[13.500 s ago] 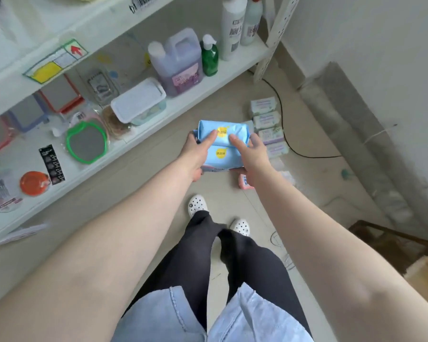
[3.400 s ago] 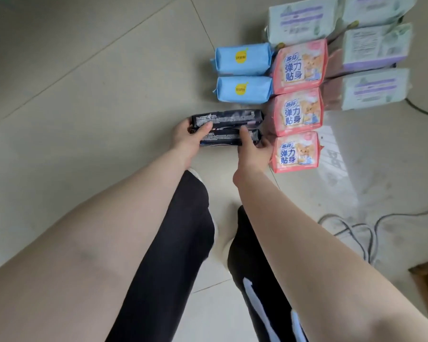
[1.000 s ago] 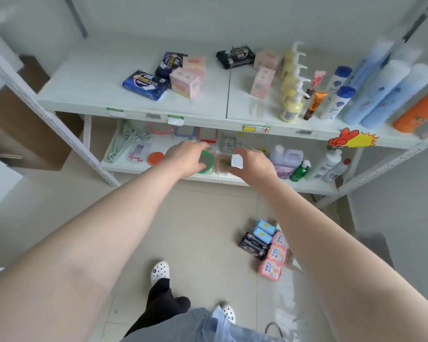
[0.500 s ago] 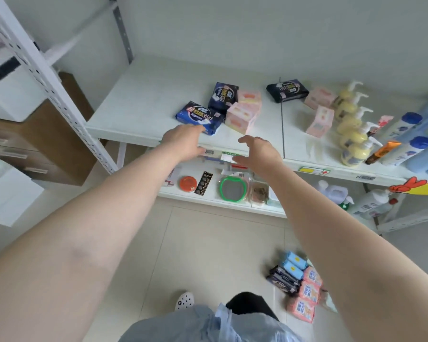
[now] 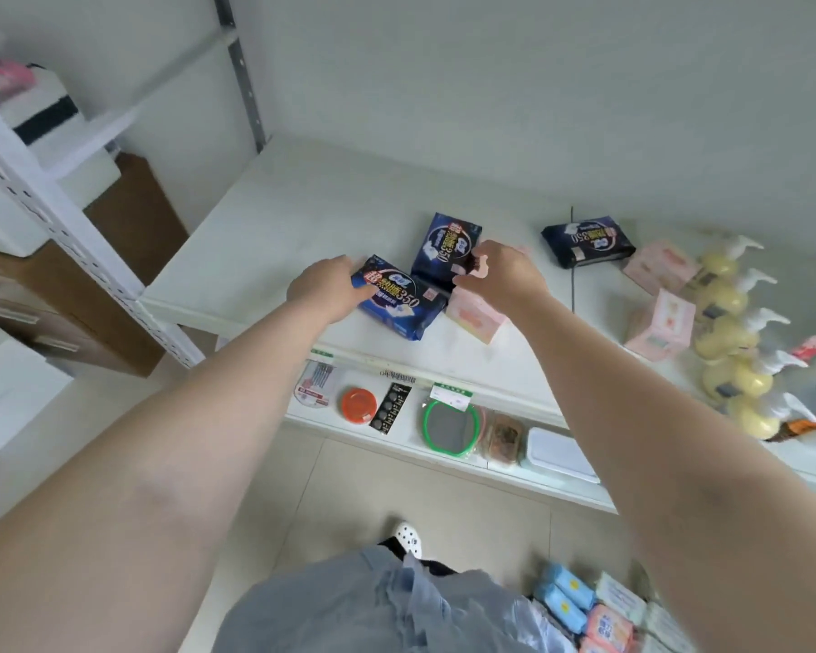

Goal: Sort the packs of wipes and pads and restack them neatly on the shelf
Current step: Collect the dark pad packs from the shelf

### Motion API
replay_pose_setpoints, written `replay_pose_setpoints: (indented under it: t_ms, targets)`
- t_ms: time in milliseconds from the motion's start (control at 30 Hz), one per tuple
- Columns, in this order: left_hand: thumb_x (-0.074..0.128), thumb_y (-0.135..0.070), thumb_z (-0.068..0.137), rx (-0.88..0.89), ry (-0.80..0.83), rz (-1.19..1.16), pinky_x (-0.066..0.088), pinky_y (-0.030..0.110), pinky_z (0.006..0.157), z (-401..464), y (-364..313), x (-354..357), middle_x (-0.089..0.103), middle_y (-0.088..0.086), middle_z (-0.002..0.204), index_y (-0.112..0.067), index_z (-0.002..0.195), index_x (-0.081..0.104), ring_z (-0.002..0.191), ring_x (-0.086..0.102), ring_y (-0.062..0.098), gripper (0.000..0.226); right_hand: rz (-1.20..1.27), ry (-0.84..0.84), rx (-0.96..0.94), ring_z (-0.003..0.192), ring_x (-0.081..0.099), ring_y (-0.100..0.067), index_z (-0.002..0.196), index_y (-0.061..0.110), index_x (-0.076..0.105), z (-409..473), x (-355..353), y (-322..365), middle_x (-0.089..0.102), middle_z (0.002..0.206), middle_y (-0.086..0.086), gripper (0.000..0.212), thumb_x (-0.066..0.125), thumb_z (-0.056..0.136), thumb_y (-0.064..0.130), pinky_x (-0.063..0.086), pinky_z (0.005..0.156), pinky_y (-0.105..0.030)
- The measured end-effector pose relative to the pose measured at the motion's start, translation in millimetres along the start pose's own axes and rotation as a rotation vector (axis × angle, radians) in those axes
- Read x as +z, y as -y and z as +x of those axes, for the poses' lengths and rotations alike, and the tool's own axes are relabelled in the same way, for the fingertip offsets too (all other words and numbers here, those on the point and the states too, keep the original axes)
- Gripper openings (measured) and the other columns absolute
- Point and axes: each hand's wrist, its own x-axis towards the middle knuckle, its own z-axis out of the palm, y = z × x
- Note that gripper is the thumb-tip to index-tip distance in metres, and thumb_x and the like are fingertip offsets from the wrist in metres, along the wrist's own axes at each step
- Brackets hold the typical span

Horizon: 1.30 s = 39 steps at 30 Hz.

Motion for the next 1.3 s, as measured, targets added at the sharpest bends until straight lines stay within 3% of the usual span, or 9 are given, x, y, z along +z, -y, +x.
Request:
replay_pose_setpoints:
  t_ms: [167, 267, 400, 600, 767, 933, 1067, 1167, 1300]
  targets:
    - [0.06, -0.055, 0.085, -0.163, 0.04, -0.144, 0.042, 0.035, 0.094, 39.2, 12.9, 20.1, 0.055, 0.014, 0.133, -0.005, 0.13, 0.05, 0.121, 0.052, 0.031, 0.068, -0.05, -0.01, 0.057, 0.113, 0.054, -0.032, 0.126, 0.016, 0.054, 61.9, -2.4, -2.0, 0.063, 0.119, -0.012, 0.059, 0.065, 0.082, 0.054, 0.047, 0.093, -0.04]
    - [0.063, -0.055, 0.083, -0.175, 0.048, -0.2, 0.042, 0.032, 0.084, 57.2, 11.9, 33.0, 0.059, 0.015, 0.126, -0.003, 0.121, 0.054, 0.113, 0.056, 0.032, 0.066, -0.193, 0.035, 0.115, 0.121, 0.046, -0.032, 0.126, 0.01, 0.053, 91.0, -0.9, -2.7, 0.057, 0.124, -0.014, 0.071, 0.057, 0.082, 0.065, 0.041, 0.096, -0.04]
    - [0.071, -0.055, 0.075, -0.144, 0.021, -0.226, 0.041, 0.032, 0.076, 81.8, 12.0, 52.4, 0.061, 0.015, 0.112, -0.004, 0.107, 0.056, 0.102, 0.057, 0.032, 0.062, -0.388, 0.145, 0.176, 0.127, 0.038, -0.033, 0.1, 0.011, 0.062, 121.2, 9.2, -3.8, 0.051, 0.129, -0.015, 0.071, 0.048, 0.08, 0.077, 0.032, 0.1, -0.043]
    - [0.079, -0.056, 0.065, -0.116, 0.004, -0.121, 0.041, 0.038, 0.095, 101.5, 20.5, 65.8, 0.051, 0.015, 0.126, -0.006, 0.129, 0.046, 0.116, 0.05, 0.033, 0.087, -0.485, 0.225, 0.234, 0.128, 0.035, -0.031, 0.131, 0.013, 0.054, 151.2, 42.9, 8.8, 0.049, 0.133, -0.011, 0.102, 0.044, 0.066, 0.091, 0.028, 0.103, -0.045]
    - [0.082, -0.058, 0.057, -0.175, 0.092, -0.144, 0.046, 0.037, 0.094, 115.7, 31.8, 60.8, 0.06, 0.01, 0.12, -0.014, 0.119, 0.055, 0.111, 0.055, 0.029, 0.081, -0.5, 0.183, 0.183, 0.127, 0.037, -0.033, 0.132, 0.015, 0.051, 166.4, 61.4, 32.5, 0.051, 0.134, -0.014, 0.103, 0.044, 0.064, 0.092, 0.028, 0.104, -0.044]
    - [0.086, -0.05, 0.058, -0.295, 0.105, -0.218, 0.044, 0.042, 0.099, 119.4, 56.1, 44.4, 0.052, 0.011, 0.124, -0.011, 0.127, 0.046, 0.117, 0.05, 0.03, 0.089, -0.321, 0.078, 0.047, 0.112, 0.054, -0.031, 0.125, 0.019, 0.046, 171.7, 74.4, 63.2, 0.062, 0.117, -0.01, 0.077, 0.066, 0.071, 0.071, 0.038, 0.087, -0.037]
    - [0.087, -0.014, 0.065, -0.256, 0.108, -0.65, 0.048, 0.034, 0.085, 109.7, 67.9, 26.4, 0.058, 0.006, 0.114, -0.01, 0.12, 0.039, 0.101, 0.057, 0.022, 0.074, 0.038, 0.065, 0.106, 0.101, 0.06, -0.03, 0.121, 0.015, 0.05, 175.3, 72.3, 70.8, 0.064, 0.111, -0.009, 0.067, 0.083, 0.069, 0.041, 0.042, 0.069, -0.033]
    - [0.085, -0.007, 0.066, -0.176, 0.109, -0.757, 0.049, 0.025, 0.074, 99.2, 72.6, 7.5, 0.061, -0.002, 0.101, -0.012, 0.116, 0.042, 0.09, 0.061, 0.014, 0.066, 0.248, 0.074, 0.096, 0.085, 0.061, -0.027, 0.106, 0.008, 0.064, 173.5, 56.8, 69.0, 0.068, 0.099, -0.01, 0.047, 0.084, 0.069, 0.028, 0.048, 0.067, -0.034]
    - [0.083, -0.01, 0.071, -0.086, 0.152, -0.864, 0.052, 0.027, 0.081, 84.6, 68.1, -12.1, 0.071, -0.001, 0.104, -0.016, 0.113, 0.059, 0.099, 0.067, 0.016, 0.049, 0.567, 0.106, 0.028, 0.076, 0.062, -0.022, 0.098, 0.014, 0.07, 159.2, 23.9, 57.4, 0.068, 0.087, -0.008, 0.029, 0.082, 0.072, 0.012, 0.054, 0.072, -0.037]
